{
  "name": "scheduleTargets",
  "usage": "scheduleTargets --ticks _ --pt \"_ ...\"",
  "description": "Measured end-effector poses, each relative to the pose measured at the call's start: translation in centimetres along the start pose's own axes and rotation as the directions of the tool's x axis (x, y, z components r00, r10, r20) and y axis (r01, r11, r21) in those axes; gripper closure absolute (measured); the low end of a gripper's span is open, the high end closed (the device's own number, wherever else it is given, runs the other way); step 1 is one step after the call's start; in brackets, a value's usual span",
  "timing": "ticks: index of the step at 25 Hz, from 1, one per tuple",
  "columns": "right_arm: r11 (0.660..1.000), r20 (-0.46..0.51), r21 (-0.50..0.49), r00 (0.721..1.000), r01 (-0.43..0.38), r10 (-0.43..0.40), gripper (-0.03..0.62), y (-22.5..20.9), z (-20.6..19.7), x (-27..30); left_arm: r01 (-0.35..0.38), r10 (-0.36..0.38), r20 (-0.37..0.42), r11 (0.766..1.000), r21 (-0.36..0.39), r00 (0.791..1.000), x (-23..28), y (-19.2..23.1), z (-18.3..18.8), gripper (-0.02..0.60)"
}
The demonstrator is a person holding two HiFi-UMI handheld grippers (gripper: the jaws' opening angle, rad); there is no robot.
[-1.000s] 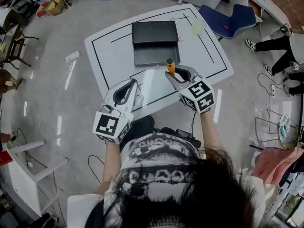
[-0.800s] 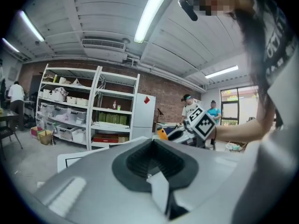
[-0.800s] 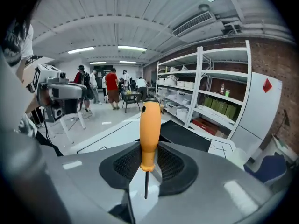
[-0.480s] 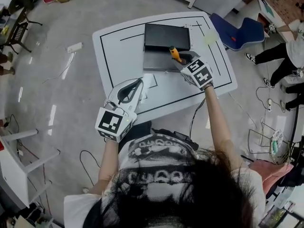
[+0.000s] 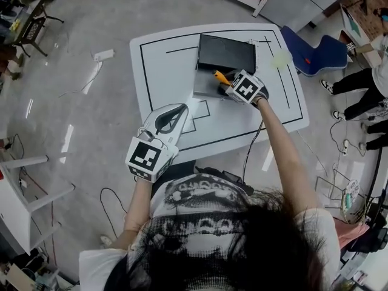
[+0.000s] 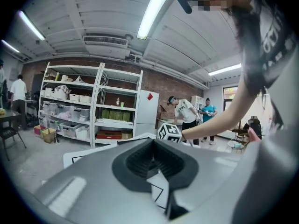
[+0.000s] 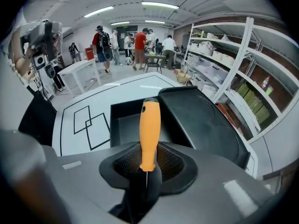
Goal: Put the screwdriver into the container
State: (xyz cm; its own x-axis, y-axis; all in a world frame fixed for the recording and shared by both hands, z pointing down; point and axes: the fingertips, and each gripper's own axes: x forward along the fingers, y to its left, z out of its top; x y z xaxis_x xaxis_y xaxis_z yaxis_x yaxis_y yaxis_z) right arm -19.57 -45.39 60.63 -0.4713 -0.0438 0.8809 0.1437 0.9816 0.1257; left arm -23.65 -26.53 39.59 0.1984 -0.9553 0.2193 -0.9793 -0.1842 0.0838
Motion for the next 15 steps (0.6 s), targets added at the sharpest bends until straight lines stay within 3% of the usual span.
scheduleTargets --ticks 15 --pt "0.993 -0.093 0.108 0.994 -0.043 0.053 0.494 -0.6 -2.1 4.3 -0.064 0.062 -0.037 0.996 -0.056 0.997 -0.5 2.1 -2.3 0.581"
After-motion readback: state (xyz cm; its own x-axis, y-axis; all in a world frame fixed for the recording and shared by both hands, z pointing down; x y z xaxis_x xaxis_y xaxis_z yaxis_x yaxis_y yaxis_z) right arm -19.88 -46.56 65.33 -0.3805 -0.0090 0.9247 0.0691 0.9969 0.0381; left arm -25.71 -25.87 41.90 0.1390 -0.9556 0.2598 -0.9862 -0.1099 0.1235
